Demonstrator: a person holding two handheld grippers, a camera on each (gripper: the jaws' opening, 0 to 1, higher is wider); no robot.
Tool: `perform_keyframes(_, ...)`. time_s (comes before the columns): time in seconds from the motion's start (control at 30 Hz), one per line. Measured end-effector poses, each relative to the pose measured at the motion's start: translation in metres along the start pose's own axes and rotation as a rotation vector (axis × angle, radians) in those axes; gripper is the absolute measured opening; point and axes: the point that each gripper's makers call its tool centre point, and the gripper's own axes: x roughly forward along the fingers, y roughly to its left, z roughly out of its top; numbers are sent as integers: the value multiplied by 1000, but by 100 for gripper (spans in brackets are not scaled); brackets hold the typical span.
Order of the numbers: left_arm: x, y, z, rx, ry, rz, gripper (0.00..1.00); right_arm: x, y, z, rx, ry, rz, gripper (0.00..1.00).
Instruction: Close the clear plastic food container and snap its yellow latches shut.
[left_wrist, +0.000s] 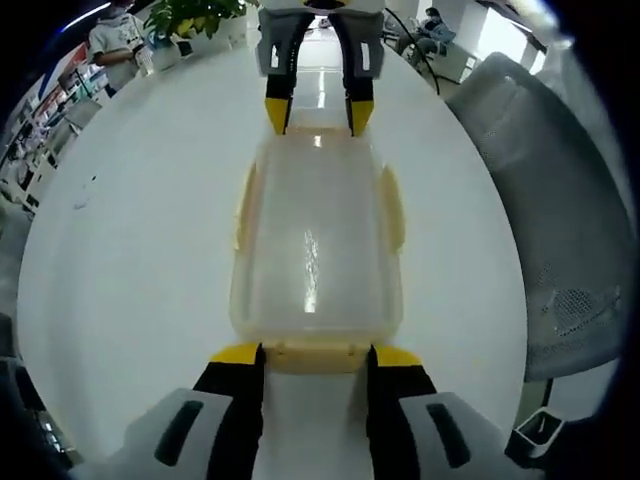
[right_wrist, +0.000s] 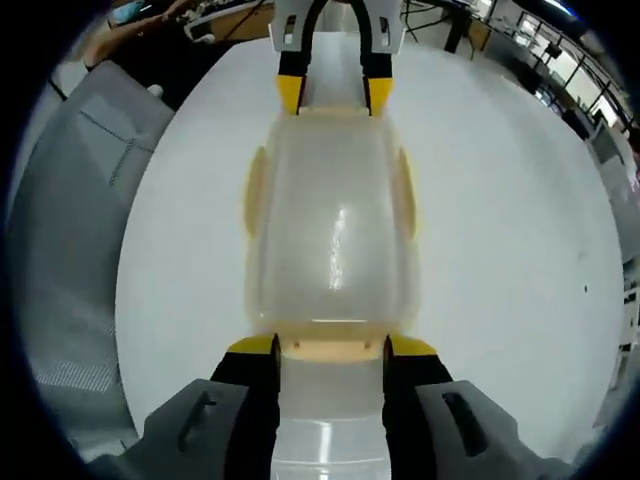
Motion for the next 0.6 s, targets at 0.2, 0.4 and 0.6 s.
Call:
perform_keyframes(0.2, 0, 1, 0, -4, -19, -2, 34, 0, 0, -1, 4, 31, 0, 36)
perform_keyframes(0.4, 1, 1, 1, -6, 15, 1, 33, -1, -1, -3, 10, 42, 2, 35)
perform_keyframes(0.6, 0, 1, 0, -13, 0, 2, 33, 0, -1, -3, 11, 60, 4, 35)
